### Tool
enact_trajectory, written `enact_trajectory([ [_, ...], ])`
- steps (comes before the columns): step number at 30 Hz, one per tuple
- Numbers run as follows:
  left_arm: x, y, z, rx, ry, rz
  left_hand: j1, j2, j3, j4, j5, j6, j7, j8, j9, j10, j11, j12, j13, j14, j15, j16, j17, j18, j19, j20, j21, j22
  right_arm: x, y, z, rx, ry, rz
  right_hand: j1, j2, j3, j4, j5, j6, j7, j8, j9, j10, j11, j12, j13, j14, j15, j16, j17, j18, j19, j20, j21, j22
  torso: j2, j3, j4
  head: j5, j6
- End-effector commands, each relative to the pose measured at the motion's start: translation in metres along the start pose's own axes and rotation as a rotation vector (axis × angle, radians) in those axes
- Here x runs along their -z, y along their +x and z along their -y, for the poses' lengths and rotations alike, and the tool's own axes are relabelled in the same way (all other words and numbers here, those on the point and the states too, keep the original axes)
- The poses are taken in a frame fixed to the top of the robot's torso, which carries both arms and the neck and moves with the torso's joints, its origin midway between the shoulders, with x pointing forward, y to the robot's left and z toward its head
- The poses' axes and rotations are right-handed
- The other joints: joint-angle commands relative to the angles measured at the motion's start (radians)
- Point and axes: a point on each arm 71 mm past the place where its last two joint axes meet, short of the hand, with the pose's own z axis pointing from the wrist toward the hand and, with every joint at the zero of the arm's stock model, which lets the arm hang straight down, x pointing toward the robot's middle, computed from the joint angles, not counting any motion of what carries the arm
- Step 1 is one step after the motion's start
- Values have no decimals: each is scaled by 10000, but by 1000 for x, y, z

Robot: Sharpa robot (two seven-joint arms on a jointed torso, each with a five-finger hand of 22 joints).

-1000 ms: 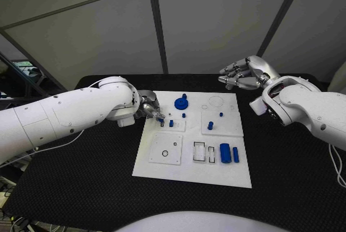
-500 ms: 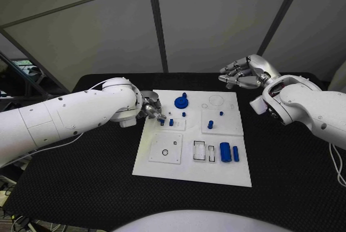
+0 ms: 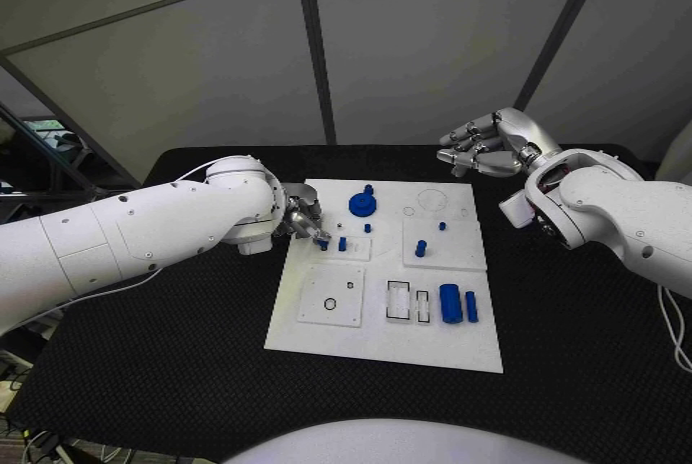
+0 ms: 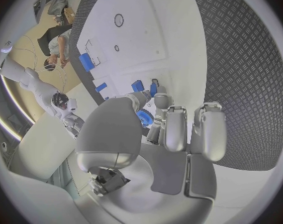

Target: Assemble the parts on the task board

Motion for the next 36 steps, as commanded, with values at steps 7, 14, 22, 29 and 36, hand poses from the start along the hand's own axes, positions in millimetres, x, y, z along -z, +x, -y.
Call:
enact_trajectory([
  [7, -1, 5, -1, -435, -174, -340, 117, -15, 1092, -997, 58, 55, -49, 48, 2, 75, -5, 77, 26, 667, -94, 66, 1618, -17, 382, -76, -4, 1147, 0, 0, -2, -29, -92, -43, -67, 73, -3, 34, 30, -86, 8, -55, 11, -97, -2, 43, -12, -25, 36, -58, 12, 113, 20, 15, -39, -9, -1, -1, -1, -5, -12],
  [14, 0, 6, -1, -493, -173, -435, 103, -35, 1120, -1016, 73, 61, -52, 56, 9, 92, -8, 90, 40, 667, -97, 66, 1619, -17, 383, -79, -6, 1147, 0, 0, -1, -30, -93, -51, -67, 73, -3, 34, 30, -86, 8, -55, 11, -97, -2, 43, -12, -25, 36, -58, 12, 113, 20, 15, -39, -9, -4, 0, 4, -9, -19],
  [22, 0, 6, -2, -475, -186, -408, 87, -56, 1156, -1038, 92, 68, -55, 66, 16, 122, -12, 119, 73, 667, -100, 65, 1618, -19, 387, -82, -1, 1154, -1, 0, -2, -31, -99, -54, -67, 73, -3, 34, 30, -86, 8, -55, 11, -97, -2, 43, -12, -25, 36, -58, 12, 113, 20, 15, -39, -9, 2, -1, 3, 10, -17],
  [29, -2, 7, 1, -490, -144, -433, 66, -71, 1183, -1050, 106, 77, -58, 77, 24, 145, -15, 139, 95, 667, -103, 65, 1618, -22, 394, -85, 12, 1167, -1, 0, -2, -35, -107, -61, -67, 73, -3, 34, 30, -86, 8, -55, 11, -97, -2, 43, -12, -25, 36, -58, 12, 113, 20, 15, -39, -9, 7, 0, -4, 12, -26],
  [36, -3, 8, 1, -375, -140, -523, -545, -190, 1079, -855, 71, 219, -142, 142, 62, 333, -65, 298, 252, 672, -124, 75, 1626, -40, 434, -106, 72, 1238, 0, 0, -1, -29, -94, -51, -67, 73, -3, 34, 30, -86, 8, -55, 11, -97, -2, 43, -12, -25, 36, -58, 12, 113, 20, 15, -39, -9, -1, 4, 1, -7, -41],
])
